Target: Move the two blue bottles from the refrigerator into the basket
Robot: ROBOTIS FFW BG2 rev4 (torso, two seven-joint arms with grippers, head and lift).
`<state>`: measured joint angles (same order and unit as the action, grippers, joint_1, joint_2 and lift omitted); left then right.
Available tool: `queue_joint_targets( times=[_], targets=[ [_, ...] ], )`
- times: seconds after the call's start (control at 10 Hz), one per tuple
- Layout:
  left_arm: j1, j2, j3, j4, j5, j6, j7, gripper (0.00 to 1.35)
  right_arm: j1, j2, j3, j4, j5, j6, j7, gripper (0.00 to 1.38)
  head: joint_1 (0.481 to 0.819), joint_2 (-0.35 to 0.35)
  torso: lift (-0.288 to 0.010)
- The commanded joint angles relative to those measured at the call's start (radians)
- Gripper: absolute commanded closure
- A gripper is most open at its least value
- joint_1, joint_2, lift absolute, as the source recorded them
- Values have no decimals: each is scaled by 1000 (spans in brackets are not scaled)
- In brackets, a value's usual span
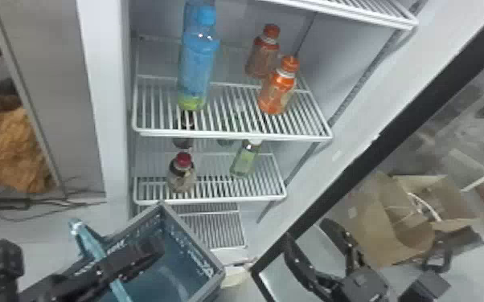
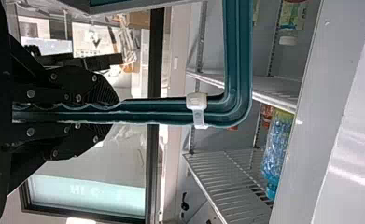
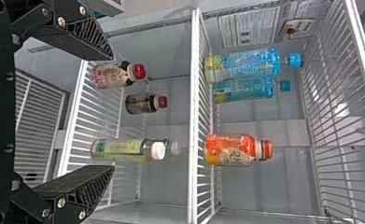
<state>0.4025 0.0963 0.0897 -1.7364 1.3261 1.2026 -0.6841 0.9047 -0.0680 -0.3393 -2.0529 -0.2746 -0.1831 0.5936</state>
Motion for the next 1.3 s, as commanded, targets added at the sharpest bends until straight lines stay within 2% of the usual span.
queue_joint_targets(
  times=[0.0,0.2,1.0,1.2],
  targets=[
    [0,-1,2,0,0,0,0,1202,-24,-10,24,0,-9,6,0,226,695,-350,-10],
    [5,-3,10,0,0,0,0,1202,-58,-32,64,7,-19,21,0,226,695,-350,-10],
    [2,-4,12,0,4,-5,0,1202,-264,-78,182,47,-50,48,0,226,695,-350,-10],
    [2,-4,12,0,4,-7,0,1202,-326,-82,210,71,-60,48,-2,226,695,-332,-10]
  ],
)
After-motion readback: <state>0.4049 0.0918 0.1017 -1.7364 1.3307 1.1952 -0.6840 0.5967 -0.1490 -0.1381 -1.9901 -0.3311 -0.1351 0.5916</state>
